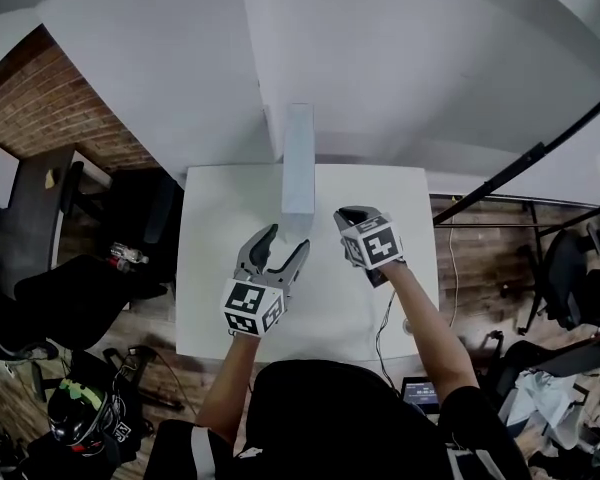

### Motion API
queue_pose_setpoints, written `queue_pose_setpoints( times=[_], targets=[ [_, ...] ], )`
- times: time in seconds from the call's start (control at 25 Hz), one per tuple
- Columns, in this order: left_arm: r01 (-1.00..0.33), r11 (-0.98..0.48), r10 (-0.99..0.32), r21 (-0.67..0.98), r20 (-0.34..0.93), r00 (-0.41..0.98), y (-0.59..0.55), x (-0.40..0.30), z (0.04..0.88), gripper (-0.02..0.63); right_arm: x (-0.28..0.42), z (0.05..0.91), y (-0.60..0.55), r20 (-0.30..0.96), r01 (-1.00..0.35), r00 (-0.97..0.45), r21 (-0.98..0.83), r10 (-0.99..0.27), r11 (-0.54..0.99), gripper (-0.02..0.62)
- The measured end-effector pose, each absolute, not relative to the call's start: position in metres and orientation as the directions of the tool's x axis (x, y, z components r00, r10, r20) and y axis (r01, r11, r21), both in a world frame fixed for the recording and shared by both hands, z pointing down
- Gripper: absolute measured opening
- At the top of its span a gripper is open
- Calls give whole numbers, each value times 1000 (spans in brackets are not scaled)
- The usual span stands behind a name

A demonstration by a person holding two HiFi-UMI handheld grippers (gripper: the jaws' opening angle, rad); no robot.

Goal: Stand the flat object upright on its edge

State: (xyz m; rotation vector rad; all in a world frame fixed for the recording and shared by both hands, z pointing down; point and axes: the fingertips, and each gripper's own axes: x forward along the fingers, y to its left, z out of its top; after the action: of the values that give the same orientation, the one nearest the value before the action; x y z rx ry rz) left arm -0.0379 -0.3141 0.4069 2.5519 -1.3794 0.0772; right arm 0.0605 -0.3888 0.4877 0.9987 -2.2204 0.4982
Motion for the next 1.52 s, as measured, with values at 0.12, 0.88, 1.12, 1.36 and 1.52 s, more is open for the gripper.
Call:
queue_pose_setpoints(
  times=[0.12, 0.88, 1.12, 1.36, 1.52],
  targets=[
    [-826, -532, -816, 187, 149, 559, -306, -36, 401, 273, 62, 482, -380, 674, -769, -513, -86, -532, 634, 54],
    [-833, -550, -830, 60, 66, 553, -286, -34, 324, 62, 56, 386, -348, 495, -765, -593, -102, -635, 636, 52],
    [-825, -564, -825, 25, 12, 565, -282, -22, 300, 25, 53, 357, -336, 434, -749, -624, -94, -650, 656, 54],
    [-827, -563, -827, -15, 10, 562, -280, -16, 287, 14, 51, 323, -332, 348, -743, -648, -89, -678, 664, 52],
    [-836, -548, -836, -16, 11, 548, -282, -17, 283, 12, 52, 303, -327, 279, -743, -654, -64, -703, 666, 52]
  ],
)
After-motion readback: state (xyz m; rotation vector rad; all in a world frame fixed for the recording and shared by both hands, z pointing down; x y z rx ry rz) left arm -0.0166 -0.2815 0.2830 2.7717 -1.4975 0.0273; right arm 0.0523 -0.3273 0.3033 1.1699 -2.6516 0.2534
